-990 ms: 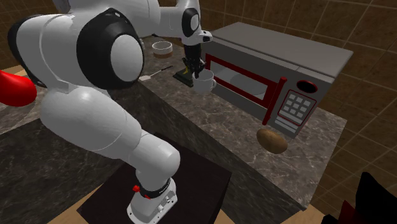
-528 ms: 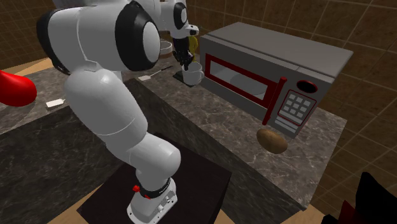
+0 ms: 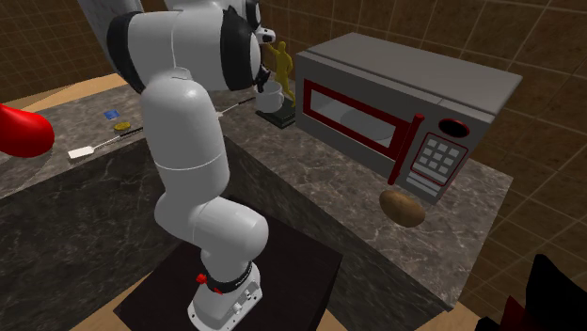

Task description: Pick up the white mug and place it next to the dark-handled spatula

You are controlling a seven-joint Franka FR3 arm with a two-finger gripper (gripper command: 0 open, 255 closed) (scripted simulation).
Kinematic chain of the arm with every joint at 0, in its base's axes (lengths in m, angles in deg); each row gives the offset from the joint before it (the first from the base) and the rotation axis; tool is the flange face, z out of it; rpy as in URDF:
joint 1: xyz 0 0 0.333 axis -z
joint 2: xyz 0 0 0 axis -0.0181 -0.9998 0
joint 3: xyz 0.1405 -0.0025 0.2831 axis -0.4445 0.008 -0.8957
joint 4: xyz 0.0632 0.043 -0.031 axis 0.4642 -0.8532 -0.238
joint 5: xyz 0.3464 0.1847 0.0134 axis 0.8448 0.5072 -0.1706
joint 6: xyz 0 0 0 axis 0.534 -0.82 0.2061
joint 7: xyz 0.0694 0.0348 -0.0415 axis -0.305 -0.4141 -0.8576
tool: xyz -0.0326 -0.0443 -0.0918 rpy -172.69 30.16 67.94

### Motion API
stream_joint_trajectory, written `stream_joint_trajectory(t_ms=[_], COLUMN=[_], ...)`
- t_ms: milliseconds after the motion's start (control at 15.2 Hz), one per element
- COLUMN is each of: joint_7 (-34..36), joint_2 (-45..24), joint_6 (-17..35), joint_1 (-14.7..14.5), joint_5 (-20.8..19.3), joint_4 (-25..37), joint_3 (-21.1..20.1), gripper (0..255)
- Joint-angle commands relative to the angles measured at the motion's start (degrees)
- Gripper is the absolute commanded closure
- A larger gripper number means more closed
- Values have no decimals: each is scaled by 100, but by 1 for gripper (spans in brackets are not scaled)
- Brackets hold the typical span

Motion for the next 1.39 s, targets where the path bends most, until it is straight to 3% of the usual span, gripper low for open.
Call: stream_joint_trajectory(t_ms=[0, 462, 1320], joint_7=[275, 943, 1068], joint_2=[-422, -1969, -2035], joint_6=[-120, -854, 103], joint_1=[-155, -886, -812], joint_5=[-167, -747, -812], joint_4=[489, 2598, 1689], joint_3=[-95, -206, -160], gripper=[255, 255, 255])
